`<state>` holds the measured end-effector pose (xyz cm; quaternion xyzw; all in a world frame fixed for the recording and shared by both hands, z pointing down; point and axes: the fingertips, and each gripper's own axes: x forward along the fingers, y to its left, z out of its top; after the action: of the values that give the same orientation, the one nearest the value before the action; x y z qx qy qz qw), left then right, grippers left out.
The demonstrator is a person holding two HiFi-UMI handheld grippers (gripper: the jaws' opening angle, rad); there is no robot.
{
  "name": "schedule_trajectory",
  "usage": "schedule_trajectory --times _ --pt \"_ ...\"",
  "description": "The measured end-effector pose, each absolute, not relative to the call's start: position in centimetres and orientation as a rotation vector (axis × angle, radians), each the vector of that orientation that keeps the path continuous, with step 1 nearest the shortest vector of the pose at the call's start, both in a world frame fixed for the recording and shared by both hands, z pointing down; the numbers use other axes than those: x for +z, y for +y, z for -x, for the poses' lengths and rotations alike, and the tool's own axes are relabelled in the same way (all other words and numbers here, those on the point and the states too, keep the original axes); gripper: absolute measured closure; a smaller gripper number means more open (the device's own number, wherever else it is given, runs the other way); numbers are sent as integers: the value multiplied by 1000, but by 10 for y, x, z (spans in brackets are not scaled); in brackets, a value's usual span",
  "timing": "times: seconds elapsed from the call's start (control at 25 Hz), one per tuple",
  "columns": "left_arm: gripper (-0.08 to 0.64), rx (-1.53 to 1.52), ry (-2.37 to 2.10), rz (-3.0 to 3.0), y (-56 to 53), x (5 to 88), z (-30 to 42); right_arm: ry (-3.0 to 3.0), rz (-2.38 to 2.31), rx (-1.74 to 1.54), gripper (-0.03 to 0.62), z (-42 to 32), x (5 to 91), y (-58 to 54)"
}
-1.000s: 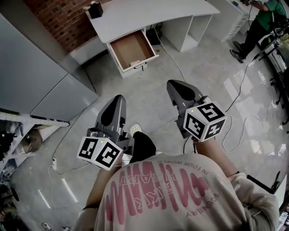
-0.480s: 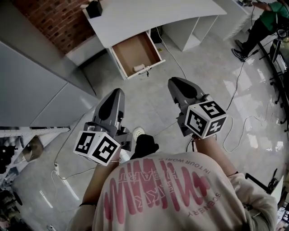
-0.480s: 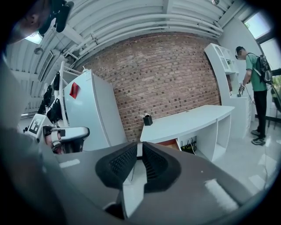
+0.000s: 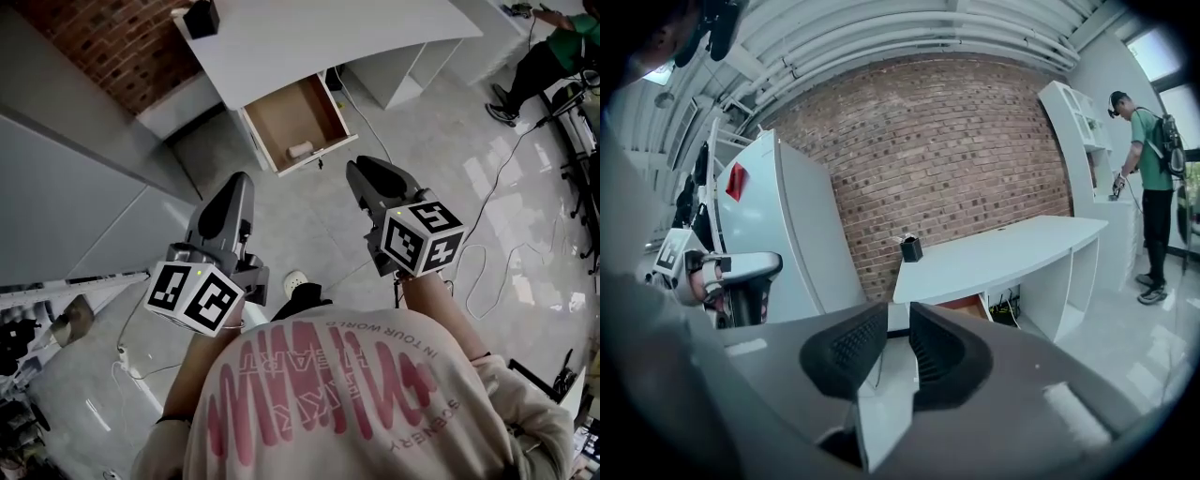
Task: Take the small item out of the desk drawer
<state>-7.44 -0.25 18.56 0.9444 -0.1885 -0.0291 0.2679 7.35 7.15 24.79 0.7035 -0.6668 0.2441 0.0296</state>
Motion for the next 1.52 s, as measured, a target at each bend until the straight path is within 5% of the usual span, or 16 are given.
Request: schedule_trajectory --times 0.76,1.52 --pt "557 -115 -637 -2493 -53 206 109 -2025 -2053 881 491 -59 293 27" --pt "557 -104 -1146 -2310 -156 236 117 -2042 -1602 972 483 -122 397 -94"
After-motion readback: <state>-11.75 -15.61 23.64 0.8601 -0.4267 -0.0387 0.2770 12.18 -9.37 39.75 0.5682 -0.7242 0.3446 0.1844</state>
